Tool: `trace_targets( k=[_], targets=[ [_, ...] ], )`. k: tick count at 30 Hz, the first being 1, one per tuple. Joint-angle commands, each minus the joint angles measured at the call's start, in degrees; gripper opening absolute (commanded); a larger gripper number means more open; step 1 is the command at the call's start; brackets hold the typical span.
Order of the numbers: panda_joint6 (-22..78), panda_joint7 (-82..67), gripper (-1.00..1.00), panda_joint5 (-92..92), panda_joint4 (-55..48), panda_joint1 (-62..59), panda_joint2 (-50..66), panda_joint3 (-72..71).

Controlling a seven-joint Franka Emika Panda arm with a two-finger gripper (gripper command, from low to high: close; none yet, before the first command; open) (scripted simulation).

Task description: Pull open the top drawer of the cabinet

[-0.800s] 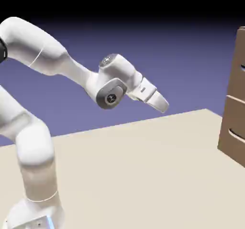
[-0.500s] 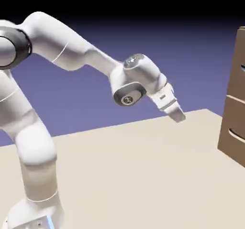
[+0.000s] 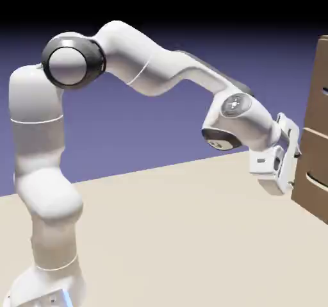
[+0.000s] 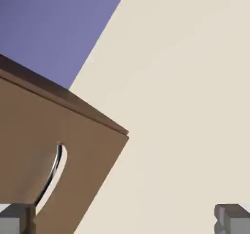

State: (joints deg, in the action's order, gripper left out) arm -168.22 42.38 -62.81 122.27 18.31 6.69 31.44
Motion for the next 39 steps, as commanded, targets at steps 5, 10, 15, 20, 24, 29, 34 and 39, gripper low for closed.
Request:
trace_targets(
  k=[5,10,15,20,24,29,34,39],
  targets=[
    [1.15,-0.02,0.00,-12.46,-7.68,3.54,7.81,6.24],
    [2.30,-0.03,0.00,-24.92,-15.37,7.04,15.62,12.48],
    [3.45,-0.05,0.00,-37.38,-23.05,10.55,23.42,18.71],
    [4.59,-0.06,0.00,-49.84,-30.73,14.05,31.23,24.95],
    [5.51,-0.07,0.00,-59.81,-36.88,16.85,37.47,29.94],
    [6.66,-0.09,0.00,-72.26,-44.56,20.35,45.28,36.18],
    [7.81,-0.10,0.00,-84.72,-52.25,23.85,53.08,42.42],
    [7.36,4.54,0.00,-88.04,-59.35,22.76,58.47,46.33]
  ],
)
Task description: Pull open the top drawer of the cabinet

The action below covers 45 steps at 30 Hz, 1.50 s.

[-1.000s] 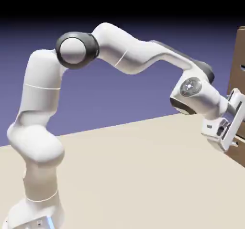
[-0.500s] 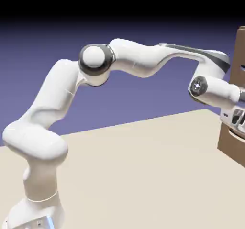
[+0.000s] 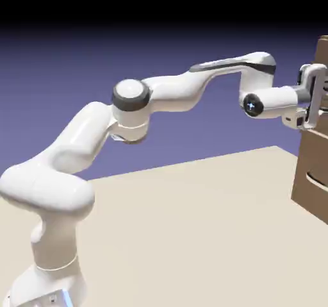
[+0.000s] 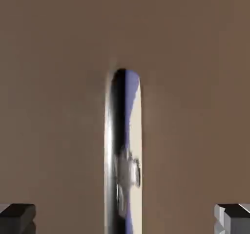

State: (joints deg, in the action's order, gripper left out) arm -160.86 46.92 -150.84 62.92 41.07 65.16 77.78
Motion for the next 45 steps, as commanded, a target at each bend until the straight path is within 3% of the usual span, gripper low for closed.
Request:
trace_targets(
  k=[1,11,12,45],
  targets=[
    [-0.45,2.33,0.00,0.74,-2.08,-1.22,1.19,0.76],
    [-4.86,25.33,0.00,8.06,-22.61,-13.27,12.99,8.27],
    [-4.86,25.34,-1.00,8.06,-22.62,-13.27,12.99,8.27],
    [18.39,-0.36,-1.00,-6.45,43.81,29.69,4.61,19.65]
  ],
)
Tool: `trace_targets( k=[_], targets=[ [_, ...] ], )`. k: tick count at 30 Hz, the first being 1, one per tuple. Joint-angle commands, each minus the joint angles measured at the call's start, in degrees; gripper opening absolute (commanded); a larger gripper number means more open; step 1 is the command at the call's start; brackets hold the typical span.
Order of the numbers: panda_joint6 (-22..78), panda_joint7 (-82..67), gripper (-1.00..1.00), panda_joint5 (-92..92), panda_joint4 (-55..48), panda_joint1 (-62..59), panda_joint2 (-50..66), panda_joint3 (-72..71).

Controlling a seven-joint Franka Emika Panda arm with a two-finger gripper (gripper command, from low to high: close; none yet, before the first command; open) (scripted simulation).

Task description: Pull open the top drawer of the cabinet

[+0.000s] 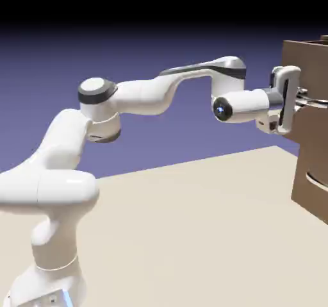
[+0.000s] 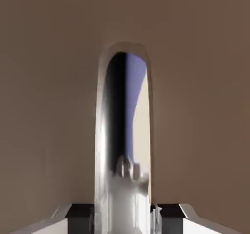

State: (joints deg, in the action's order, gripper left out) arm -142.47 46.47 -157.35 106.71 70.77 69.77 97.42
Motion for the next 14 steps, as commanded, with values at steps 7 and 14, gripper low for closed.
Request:
trace_targets(
  k=[7,14],
  targets=[
    [4.04,-2.04,-1.00,0.95,14.56,11.20,-0.35,5.27],
    [5.96,-2.77,1.00,2.25,23.44,18.68,0.23,9.23]
  ],
)
